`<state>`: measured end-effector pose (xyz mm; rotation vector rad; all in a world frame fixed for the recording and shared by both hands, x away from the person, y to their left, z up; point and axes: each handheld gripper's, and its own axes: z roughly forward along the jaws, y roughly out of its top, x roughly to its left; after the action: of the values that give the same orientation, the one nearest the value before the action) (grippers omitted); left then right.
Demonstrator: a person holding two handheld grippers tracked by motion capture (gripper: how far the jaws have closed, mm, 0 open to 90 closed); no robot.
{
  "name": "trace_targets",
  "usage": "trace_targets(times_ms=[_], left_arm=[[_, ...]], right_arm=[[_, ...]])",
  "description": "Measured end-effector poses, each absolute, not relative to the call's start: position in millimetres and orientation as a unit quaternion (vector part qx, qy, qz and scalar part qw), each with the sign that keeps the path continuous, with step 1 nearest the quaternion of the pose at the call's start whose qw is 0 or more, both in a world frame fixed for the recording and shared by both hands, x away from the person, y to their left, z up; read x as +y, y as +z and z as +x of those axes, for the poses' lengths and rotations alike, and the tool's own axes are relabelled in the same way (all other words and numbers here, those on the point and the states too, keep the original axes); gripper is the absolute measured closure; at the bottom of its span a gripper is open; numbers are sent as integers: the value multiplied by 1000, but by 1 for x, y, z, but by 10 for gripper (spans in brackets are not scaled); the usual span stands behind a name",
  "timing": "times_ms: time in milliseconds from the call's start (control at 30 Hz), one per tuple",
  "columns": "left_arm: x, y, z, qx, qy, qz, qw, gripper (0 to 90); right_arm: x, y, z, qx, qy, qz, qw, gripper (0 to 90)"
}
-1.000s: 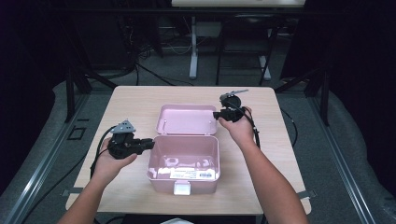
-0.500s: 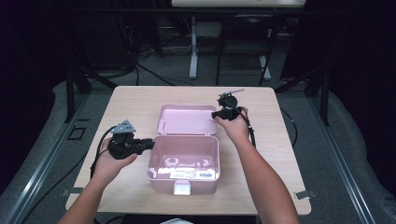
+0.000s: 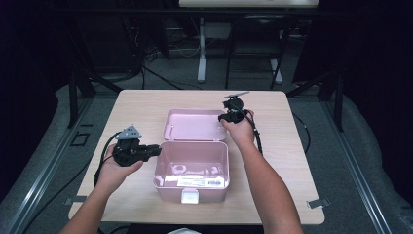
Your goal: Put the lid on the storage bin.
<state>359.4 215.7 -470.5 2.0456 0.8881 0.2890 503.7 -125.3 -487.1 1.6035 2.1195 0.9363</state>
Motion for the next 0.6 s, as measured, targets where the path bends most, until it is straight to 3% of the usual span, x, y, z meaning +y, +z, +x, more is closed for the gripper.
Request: trace_targets(times_ms=[600], left_arm=[[217, -471, 360, 352, 103, 821, 437, 784]], right_arm=[[-125, -493, 510, 729, 324, 581, 161, 753]])
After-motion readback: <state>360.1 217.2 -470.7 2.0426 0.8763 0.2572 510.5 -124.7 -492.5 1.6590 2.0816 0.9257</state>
